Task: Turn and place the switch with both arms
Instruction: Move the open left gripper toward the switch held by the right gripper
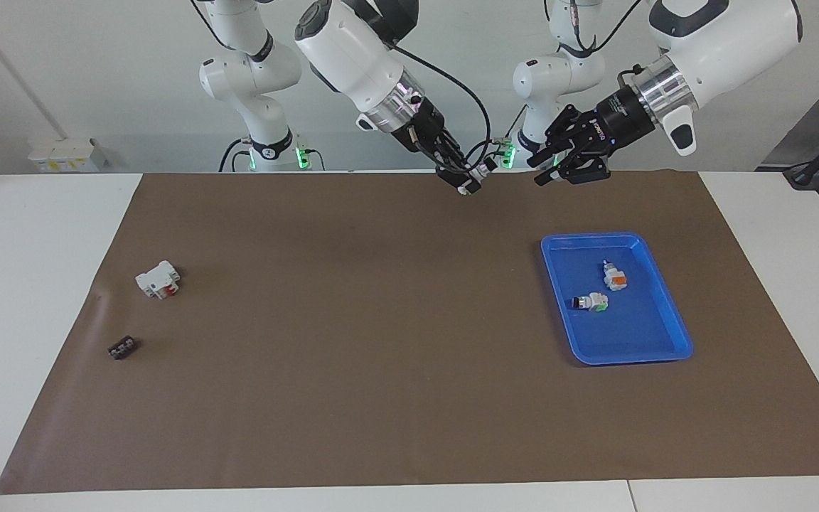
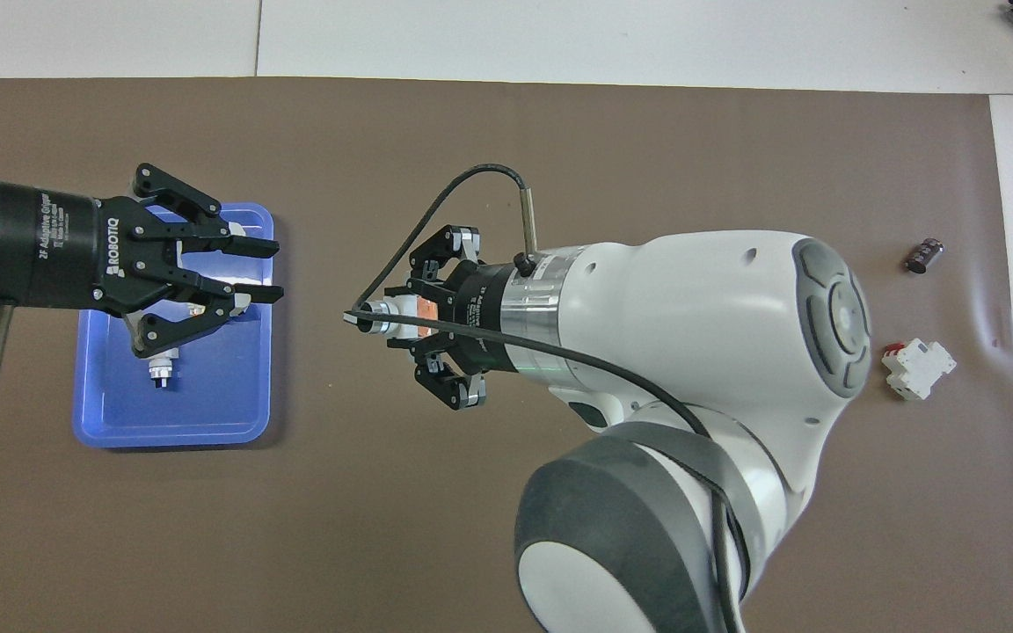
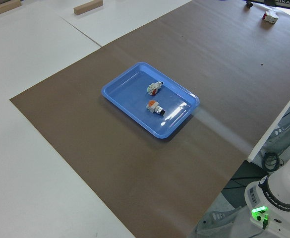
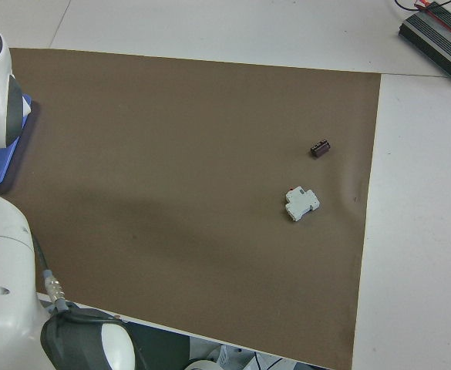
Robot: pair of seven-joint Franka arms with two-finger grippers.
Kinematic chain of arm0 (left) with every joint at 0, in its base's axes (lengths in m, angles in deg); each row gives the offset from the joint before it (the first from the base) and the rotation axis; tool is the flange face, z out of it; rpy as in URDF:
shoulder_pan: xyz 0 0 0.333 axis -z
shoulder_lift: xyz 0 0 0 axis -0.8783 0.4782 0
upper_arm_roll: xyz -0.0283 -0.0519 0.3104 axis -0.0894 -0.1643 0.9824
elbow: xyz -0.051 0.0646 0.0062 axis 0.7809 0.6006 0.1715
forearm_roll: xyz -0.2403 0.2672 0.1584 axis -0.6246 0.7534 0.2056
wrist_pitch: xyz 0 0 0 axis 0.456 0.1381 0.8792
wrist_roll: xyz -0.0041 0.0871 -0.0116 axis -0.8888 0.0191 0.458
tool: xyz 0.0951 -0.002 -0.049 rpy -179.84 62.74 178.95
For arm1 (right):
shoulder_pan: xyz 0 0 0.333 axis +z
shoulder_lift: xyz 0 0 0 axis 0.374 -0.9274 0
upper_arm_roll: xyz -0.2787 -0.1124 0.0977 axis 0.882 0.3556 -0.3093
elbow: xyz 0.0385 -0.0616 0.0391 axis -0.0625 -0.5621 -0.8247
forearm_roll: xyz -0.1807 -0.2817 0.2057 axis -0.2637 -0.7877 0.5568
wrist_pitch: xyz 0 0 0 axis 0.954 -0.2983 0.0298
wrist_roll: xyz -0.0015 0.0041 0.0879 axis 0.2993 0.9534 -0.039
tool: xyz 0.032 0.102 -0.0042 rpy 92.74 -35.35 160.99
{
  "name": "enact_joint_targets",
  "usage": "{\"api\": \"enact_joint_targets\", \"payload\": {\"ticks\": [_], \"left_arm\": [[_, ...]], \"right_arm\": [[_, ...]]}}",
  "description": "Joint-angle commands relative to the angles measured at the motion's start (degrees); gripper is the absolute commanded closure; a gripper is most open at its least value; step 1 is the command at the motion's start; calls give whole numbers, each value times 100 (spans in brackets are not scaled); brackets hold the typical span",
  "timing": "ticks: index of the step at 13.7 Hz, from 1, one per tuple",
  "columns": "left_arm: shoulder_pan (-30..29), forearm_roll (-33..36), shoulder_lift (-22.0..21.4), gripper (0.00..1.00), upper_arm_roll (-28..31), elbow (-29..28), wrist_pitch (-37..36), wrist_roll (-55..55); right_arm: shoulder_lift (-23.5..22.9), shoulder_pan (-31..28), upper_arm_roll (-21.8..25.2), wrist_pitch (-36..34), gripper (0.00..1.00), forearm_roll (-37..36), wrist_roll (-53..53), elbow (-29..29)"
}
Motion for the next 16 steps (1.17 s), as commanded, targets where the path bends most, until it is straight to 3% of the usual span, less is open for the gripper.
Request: {"api": "enact_joint_targets", "payload": {"ticks": [1, 6, 16], "left_arm": [[160, -104, -153, 61, 54, -222, 304, 818], [450, -87, -240, 61, 45, -388, 207, 1531], [459, -104, -355, 61, 36, -503, -222, 1585]], "right_arm": [[102, -65, -30, -49, 100, 27, 65, -76], [102, -65, -30, -40, 100, 27, 65, -76], [102, -74, -30, -32, 100, 27, 56, -76]]}}
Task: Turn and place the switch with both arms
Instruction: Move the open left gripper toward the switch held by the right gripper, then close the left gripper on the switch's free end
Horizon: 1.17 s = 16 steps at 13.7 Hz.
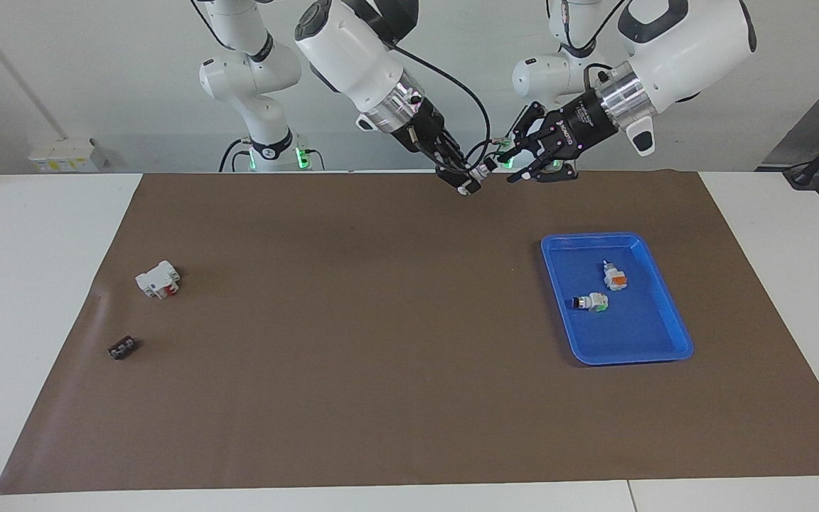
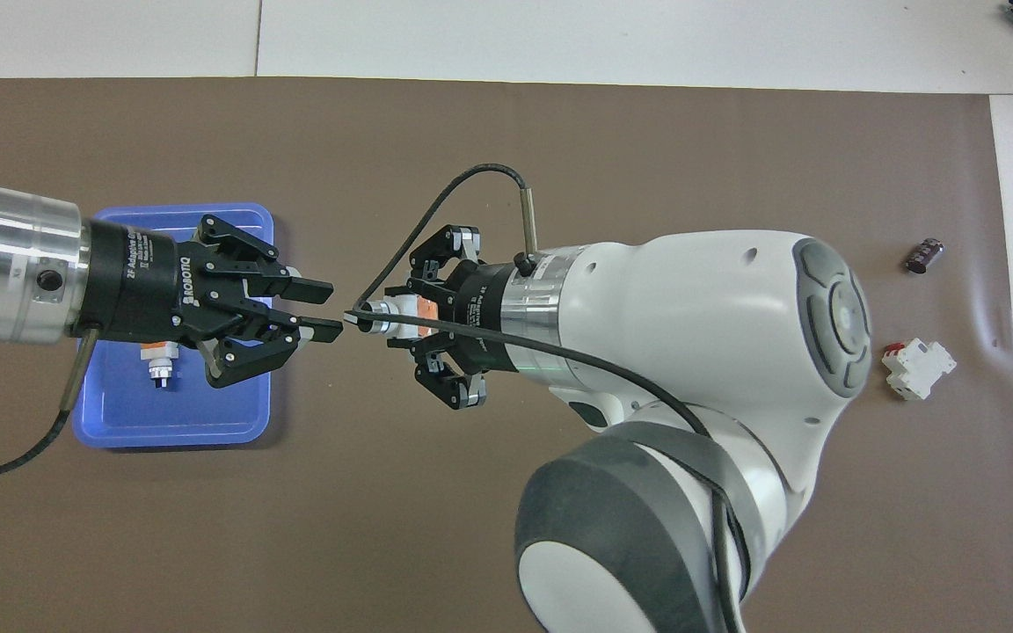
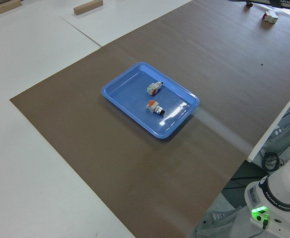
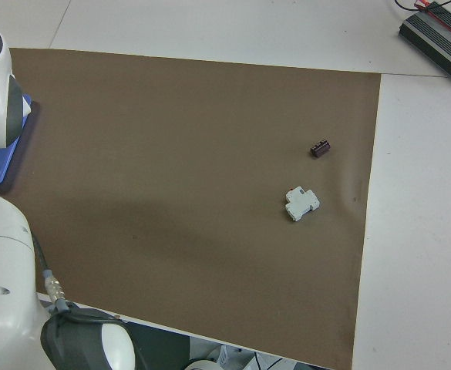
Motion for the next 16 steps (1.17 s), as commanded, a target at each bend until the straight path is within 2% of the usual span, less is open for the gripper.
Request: {"api": "enact_joint_targets", "payload": {"ticks": [1, 16], "left_arm": [[49, -104, -196, 61, 52, -142, -244, 87], [251, -113, -179, 62, 25, -19, -272, 148]], "right_arm": [[110, -64, -30, -40, 100, 27, 56, -94], [146, -2, -30, -40, 100, -158, -23, -120]]}}
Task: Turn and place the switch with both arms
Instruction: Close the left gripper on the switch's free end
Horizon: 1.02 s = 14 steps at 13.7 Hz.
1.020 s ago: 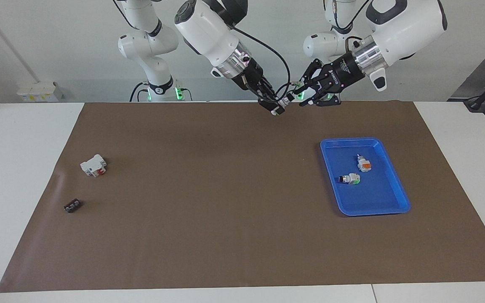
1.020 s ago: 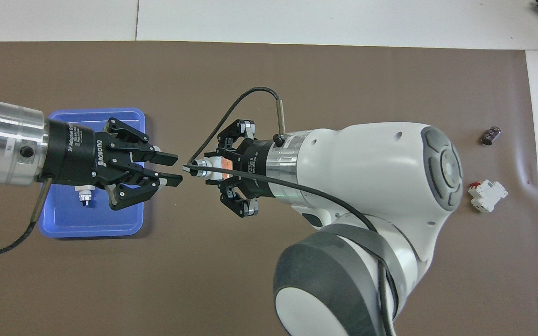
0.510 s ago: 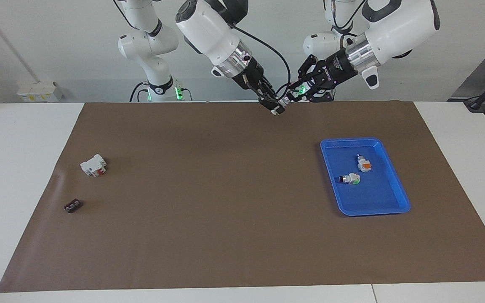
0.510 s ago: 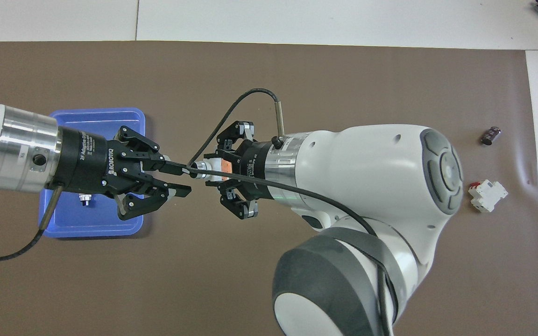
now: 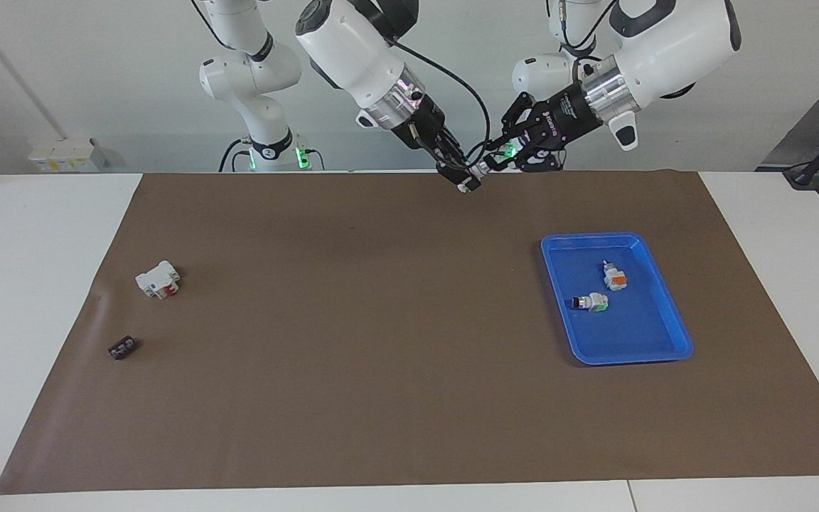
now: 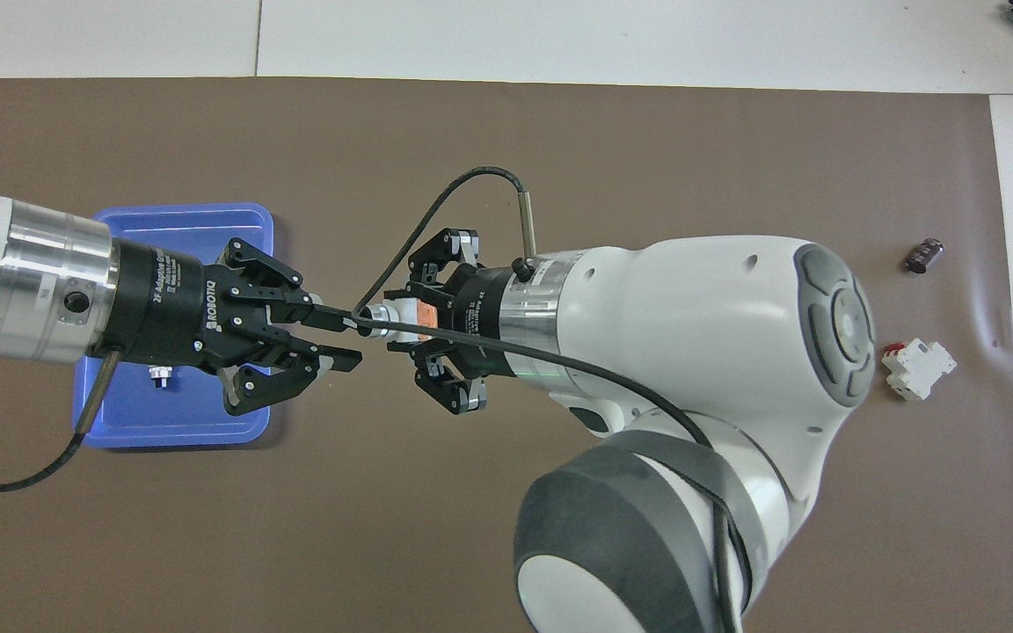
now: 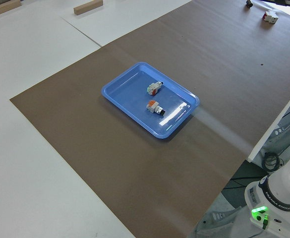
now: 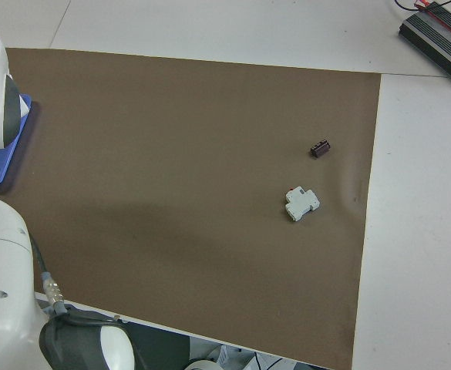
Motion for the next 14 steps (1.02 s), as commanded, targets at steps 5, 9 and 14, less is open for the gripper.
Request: {"api": "enact_joint_targets", "payload": {"ticks": [5, 9, 14], "left_arm": [[92, -118, -149, 62, 50, 99, -24, 137], [92, -118, -158, 62, 59, 178, -24, 164], [83, -109, -158, 48, 94, 240, -41, 172]], "right_arm": [[113, -14, -33, -13, 100, -110, -133, -154], [114, -14, -33, -13, 100, -110, -142, -154], [114, -14, -33, -13, 100, -110, -142, -154]]}}
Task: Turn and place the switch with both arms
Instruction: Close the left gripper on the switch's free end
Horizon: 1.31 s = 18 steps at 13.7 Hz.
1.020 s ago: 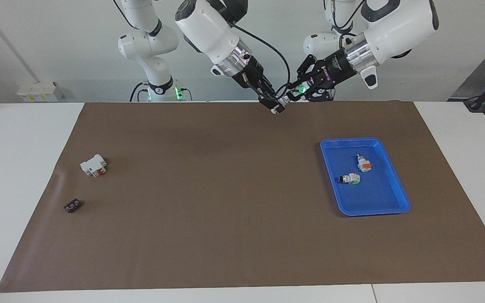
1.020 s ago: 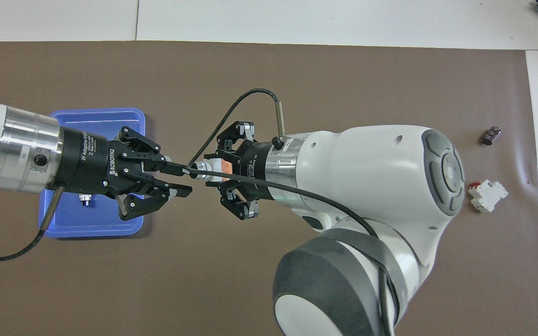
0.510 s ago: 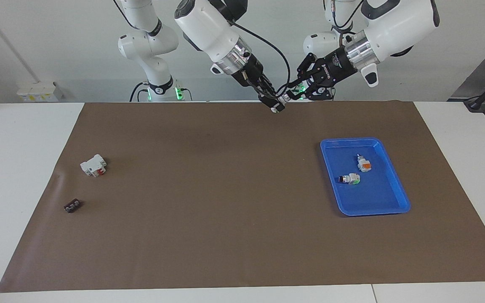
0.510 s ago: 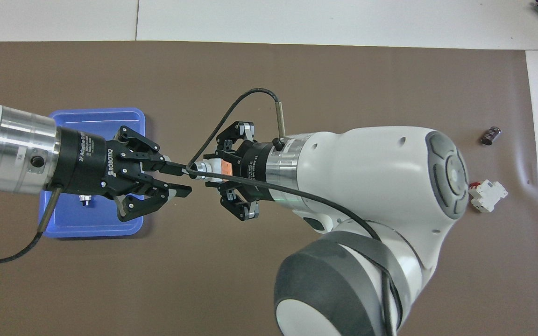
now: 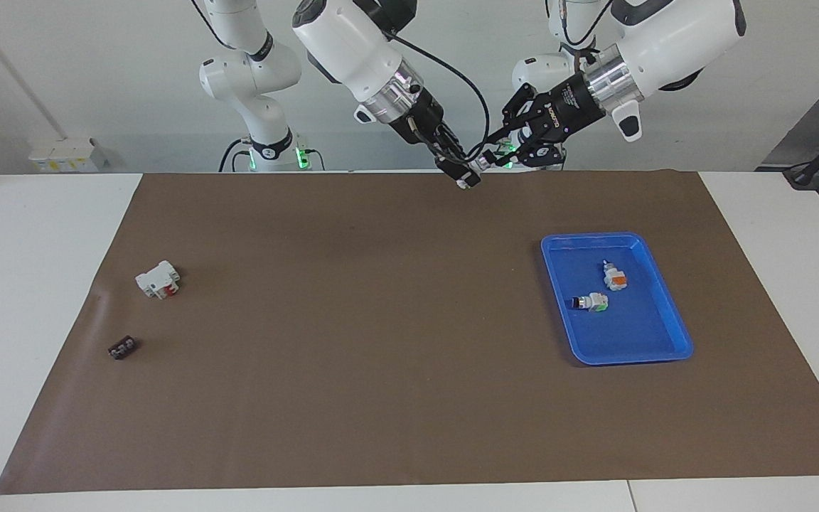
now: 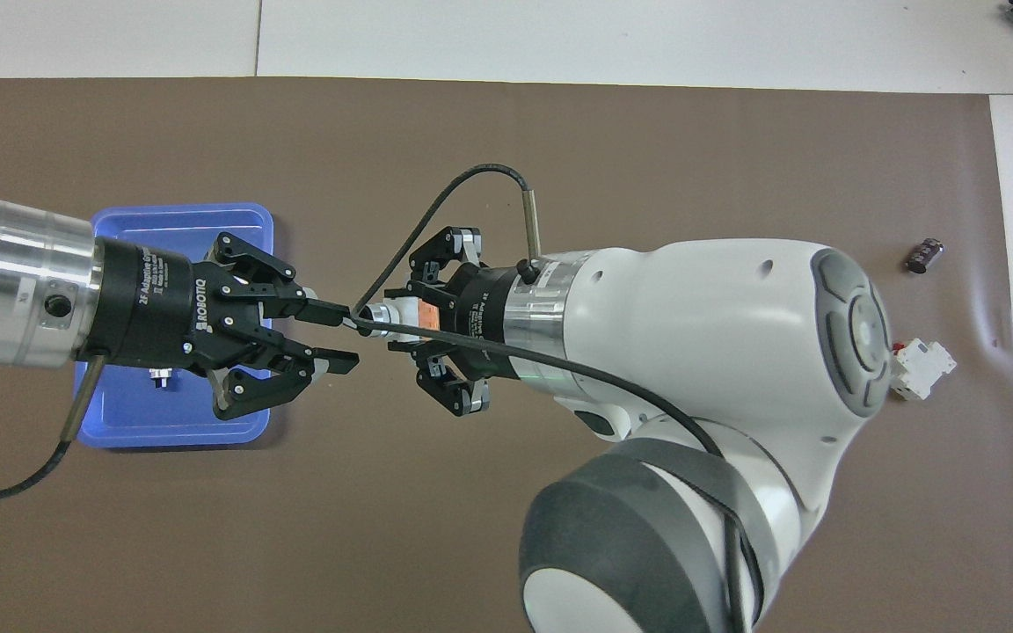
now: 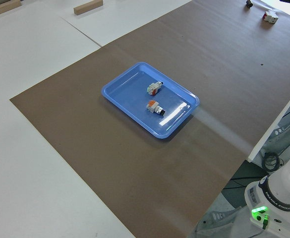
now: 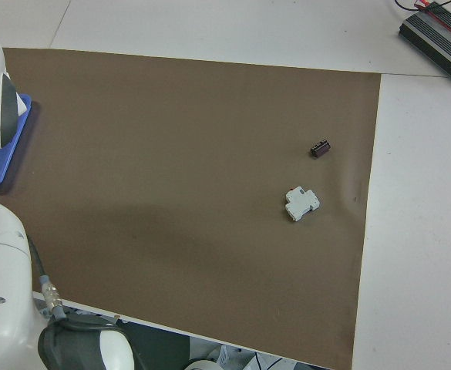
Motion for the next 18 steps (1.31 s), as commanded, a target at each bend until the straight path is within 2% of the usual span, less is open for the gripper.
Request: {"api": "enact_joint_targets", "payload": {"ticks": [1, 9, 18], "left_arm": [[92, -79, -78, 45, 75, 98, -36, 154], [74, -62, -192, 43, 57, -16, 26, 5], [4, -79, -491, 44, 66, -623, 404, -707]], "right_arm": [[45, -16, -35, -5, 100, -104, -99, -122], [45, -16, -35, -5, 100, -104, -90, -122], [45, -16, -35, -5, 100, -104, -90, -122]]}}
